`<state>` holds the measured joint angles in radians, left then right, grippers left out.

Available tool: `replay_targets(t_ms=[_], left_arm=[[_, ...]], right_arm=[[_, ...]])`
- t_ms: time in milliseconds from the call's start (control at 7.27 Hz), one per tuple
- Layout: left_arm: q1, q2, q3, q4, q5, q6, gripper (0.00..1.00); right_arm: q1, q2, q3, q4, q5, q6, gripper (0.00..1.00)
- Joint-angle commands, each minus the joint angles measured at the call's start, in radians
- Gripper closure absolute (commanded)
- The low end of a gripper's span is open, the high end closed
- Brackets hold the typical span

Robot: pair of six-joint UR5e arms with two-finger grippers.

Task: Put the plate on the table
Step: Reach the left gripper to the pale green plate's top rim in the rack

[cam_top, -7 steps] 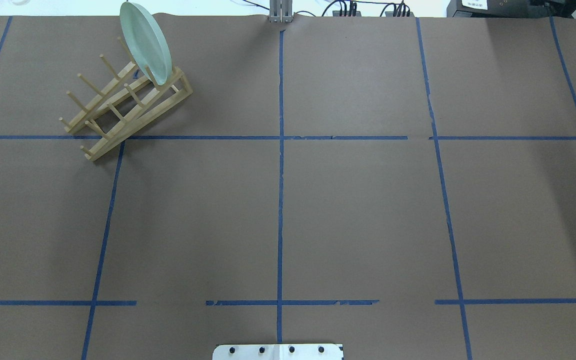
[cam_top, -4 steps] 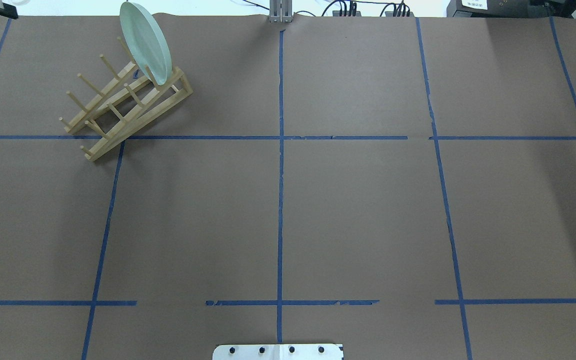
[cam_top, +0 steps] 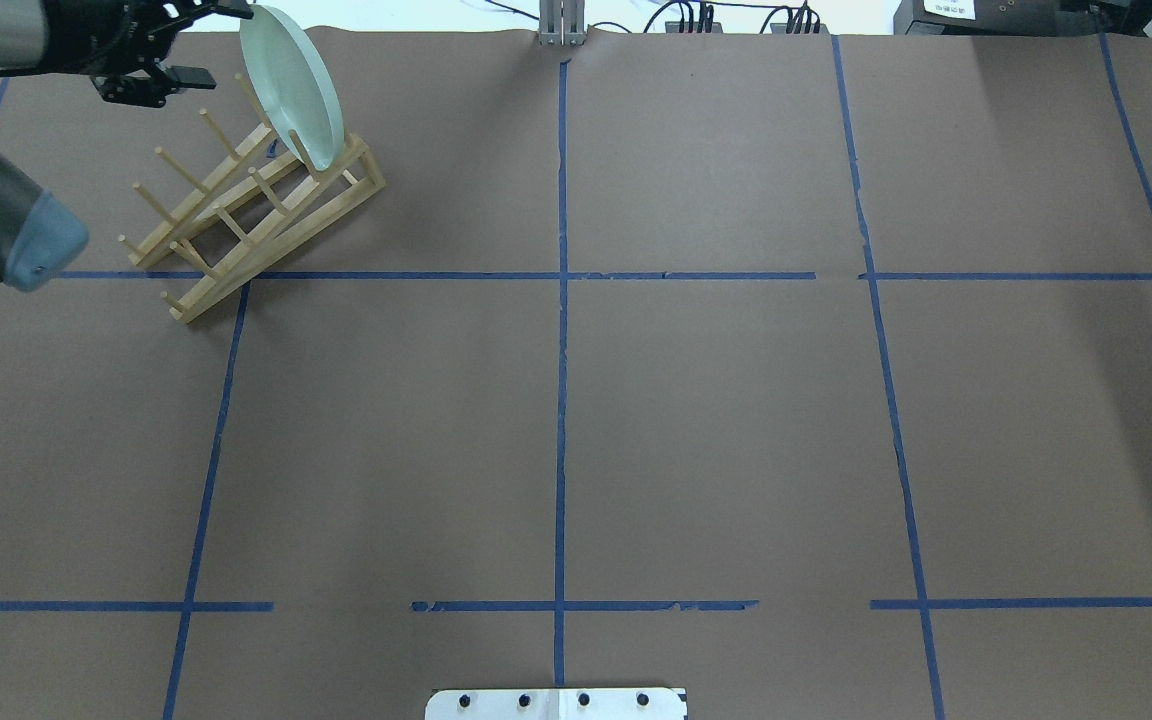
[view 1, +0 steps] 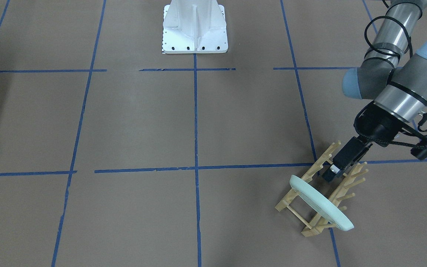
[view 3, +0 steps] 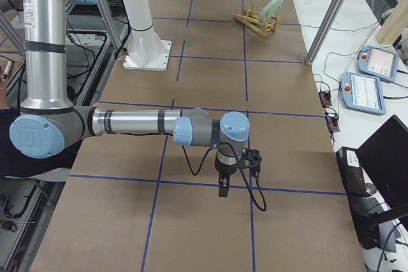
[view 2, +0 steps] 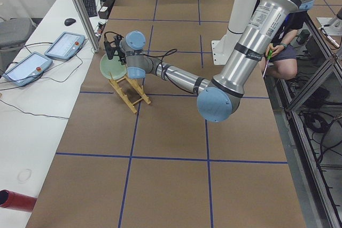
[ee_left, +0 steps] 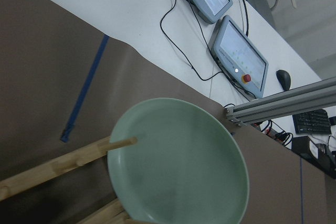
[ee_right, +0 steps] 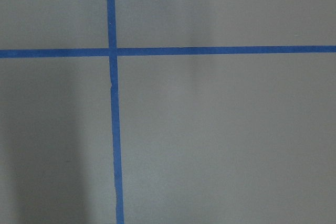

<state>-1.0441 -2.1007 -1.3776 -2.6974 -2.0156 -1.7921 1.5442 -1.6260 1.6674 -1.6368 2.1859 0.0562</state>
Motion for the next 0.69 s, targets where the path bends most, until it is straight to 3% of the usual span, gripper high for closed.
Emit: replay_targets(t_ms=[0,275,550], left_arm=[[0.033,-0.05,0.061,-0.002,0.05,-0.003,0.07],[0.045,-0.056,0.08,-0.004,0.06,0.008,0.18],[0.045,-0.062,0.088,-0.004,0.06,0.013,0.55]], right_arm=[[-0.001,0.0,0.0,0.0,0.0,0.001,0.0],[0.0,0.0,0.0,0.0,0.0,-0.001,0.0],[0.0,0.0,0.0,0.0,0.0,0.001,0.0]])
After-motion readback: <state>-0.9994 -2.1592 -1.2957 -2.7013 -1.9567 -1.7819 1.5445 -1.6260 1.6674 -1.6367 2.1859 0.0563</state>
